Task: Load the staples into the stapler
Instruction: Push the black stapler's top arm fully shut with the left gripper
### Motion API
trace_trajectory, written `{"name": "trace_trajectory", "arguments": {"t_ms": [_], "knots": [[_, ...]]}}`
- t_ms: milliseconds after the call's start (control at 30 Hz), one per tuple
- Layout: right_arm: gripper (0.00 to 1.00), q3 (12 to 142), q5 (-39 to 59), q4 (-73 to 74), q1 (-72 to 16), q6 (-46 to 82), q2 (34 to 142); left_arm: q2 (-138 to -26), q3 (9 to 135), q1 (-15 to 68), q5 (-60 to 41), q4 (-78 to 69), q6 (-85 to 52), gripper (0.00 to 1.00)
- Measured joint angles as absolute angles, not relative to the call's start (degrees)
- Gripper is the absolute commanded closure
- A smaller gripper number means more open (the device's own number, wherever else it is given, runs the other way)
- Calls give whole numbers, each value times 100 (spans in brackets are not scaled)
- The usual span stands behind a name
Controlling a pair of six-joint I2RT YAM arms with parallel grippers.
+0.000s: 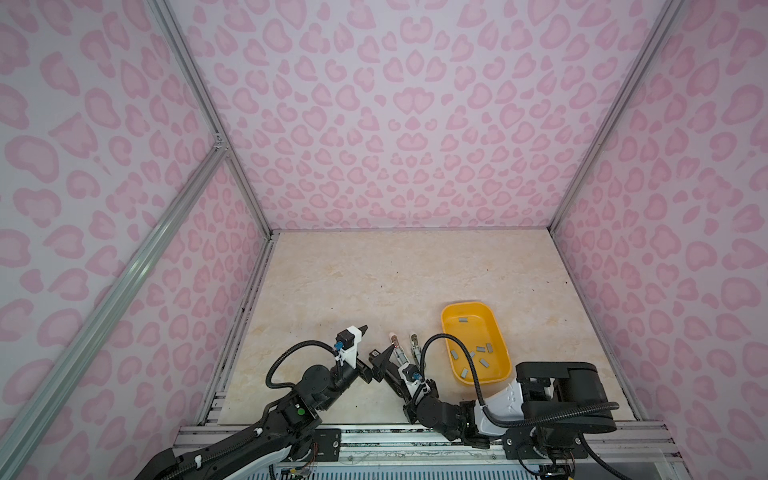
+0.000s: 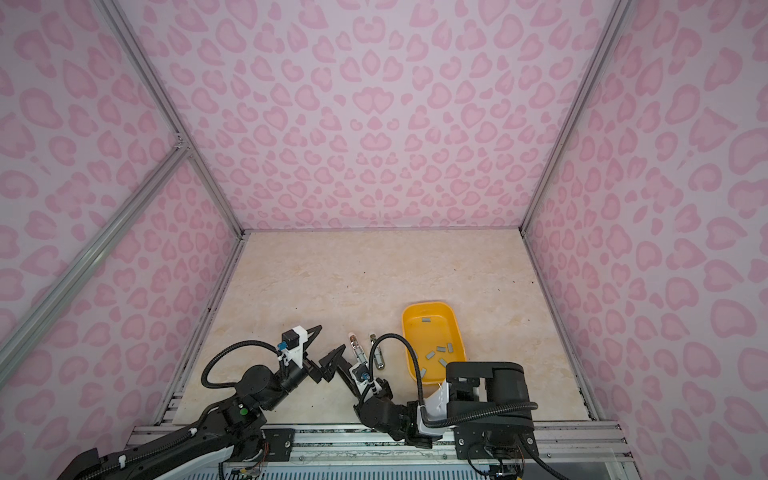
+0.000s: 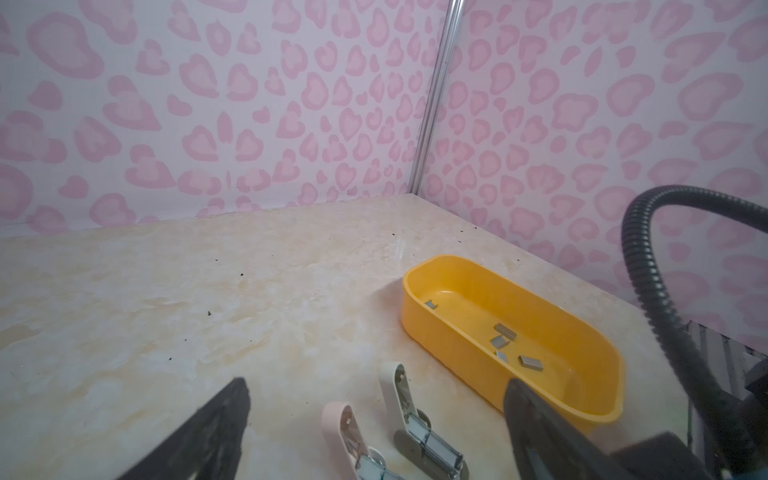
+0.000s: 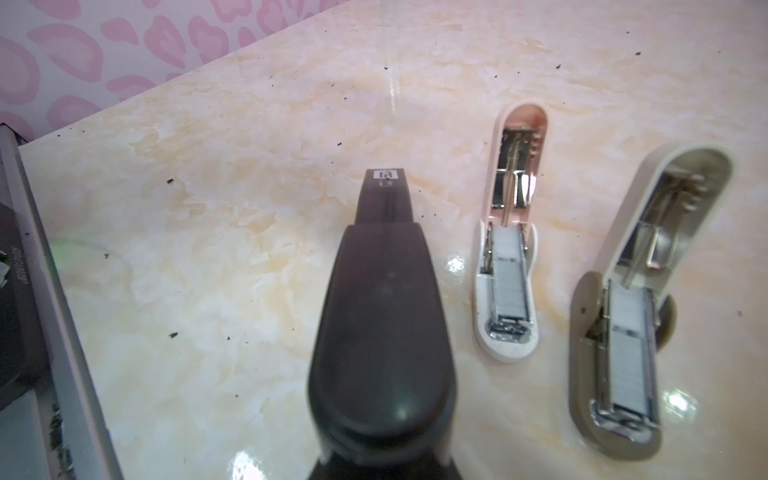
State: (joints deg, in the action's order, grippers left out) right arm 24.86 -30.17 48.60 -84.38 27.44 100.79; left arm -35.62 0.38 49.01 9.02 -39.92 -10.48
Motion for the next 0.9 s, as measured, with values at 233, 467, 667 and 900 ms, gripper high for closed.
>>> {"name": "trace_trajectory", "arguments": {"t_ms": [233,467,667,900], "knots": [[83,2486,-3030,4858,-8464,2744,10082,-3959,38,4901,1341,-3889,-1096,4],[62,2458,-3282,4801,-8678,2722,9780,-5037,121,4901,1732,-3885,-1223,4],[57,2408,-3577,4740,-8932,2624,9312,-6412,722,4901,1929,-3920,-1372,7],[66,2324,-3809,4379,-8973,2598,8770,-7183,1015,4901,1929,-4032,-1516,9]]}}
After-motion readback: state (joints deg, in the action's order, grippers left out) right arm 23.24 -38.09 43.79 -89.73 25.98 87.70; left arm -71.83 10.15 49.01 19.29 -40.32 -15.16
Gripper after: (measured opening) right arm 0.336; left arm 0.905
